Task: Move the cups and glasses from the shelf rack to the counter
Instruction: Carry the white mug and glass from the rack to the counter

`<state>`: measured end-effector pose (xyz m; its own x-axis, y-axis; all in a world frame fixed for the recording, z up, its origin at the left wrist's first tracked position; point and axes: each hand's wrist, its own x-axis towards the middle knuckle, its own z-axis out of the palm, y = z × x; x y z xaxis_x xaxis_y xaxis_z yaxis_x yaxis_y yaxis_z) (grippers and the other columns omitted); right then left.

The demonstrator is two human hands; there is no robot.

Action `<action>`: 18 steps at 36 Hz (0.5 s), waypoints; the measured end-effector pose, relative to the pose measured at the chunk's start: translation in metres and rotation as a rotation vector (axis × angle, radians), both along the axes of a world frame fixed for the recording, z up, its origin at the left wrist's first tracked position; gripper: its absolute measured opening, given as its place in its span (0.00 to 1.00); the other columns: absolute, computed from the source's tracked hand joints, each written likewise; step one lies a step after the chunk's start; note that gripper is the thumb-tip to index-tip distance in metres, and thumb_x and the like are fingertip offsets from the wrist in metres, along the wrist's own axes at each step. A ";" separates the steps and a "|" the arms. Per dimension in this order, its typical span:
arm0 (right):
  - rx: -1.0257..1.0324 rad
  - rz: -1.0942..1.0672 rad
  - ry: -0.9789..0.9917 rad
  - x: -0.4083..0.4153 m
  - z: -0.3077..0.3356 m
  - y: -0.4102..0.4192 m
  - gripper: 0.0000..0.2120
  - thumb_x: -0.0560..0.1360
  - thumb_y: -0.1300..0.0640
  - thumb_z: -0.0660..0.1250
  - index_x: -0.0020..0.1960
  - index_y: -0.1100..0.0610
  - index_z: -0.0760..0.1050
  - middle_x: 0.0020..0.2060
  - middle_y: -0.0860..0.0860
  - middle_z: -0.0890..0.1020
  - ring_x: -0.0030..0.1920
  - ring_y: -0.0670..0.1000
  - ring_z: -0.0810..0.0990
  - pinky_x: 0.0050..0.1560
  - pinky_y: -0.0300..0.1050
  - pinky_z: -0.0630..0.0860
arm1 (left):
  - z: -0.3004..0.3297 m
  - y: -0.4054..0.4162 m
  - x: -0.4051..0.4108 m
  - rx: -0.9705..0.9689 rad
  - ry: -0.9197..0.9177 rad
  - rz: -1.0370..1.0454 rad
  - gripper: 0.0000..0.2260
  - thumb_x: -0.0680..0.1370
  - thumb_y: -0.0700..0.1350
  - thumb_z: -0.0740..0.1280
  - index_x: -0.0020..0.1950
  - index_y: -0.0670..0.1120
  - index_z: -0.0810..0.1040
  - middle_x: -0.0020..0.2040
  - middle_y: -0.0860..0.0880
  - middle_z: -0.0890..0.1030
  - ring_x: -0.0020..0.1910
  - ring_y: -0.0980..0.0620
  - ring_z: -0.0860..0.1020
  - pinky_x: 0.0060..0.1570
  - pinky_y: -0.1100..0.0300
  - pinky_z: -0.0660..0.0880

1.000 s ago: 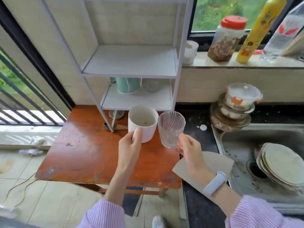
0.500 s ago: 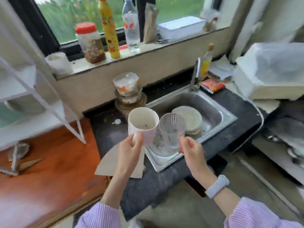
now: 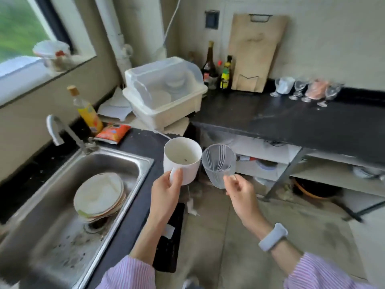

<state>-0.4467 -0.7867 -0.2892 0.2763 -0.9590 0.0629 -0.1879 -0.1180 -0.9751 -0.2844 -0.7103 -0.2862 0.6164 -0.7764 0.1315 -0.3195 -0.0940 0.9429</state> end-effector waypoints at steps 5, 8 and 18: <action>-0.007 -0.184 -0.009 -0.041 -0.004 -0.060 0.21 0.76 0.60 0.62 0.29 0.53 0.57 0.22 0.43 0.60 0.27 0.46 0.59 0.27 0.36 0.59 | -0.002 -0.087 -0.031 0.003 0.037 -0.177 0.22 0.74 0.58 0.59 0.31 0.41 0.65 0.27 0.47 0.66 0.28 0.53 0.64 0.31 0.56 0.61; -0.029 -0.227 0.015 -0.059 -0.005 -0.090 0.20 0.76 0.59 0.62 0.29 0.54 0.58 0.23 0.44 0.61 0.26 0.44 0.58 0.27 0.36 0.58 | -0.003 -0.132 -0.043 -0.004 0.040 -0.248 0.19 0.74 0.58 0.60 0.31 0.45 0.67 0.27 0.49 0.68 0.28 0.54 0.65 0.31 0.56 0.63; -0.010 -0.407 0.098 -0.090 -0.011 -0.254 0.17 0.77 0.55 0.60 0.31 0.57 0.63 0.27 0.54 0.66 0.27 0.45 0.62 0.26 0.35 0.60 | -0.010 -0.329 -0.067 0.046 0.024 -0.456 0.20 0.78 0.55 0.60 0.32 0.43 0.72 0.27 0.52 0.72 0.30 0.54 0.70 0.33 0.61 0.67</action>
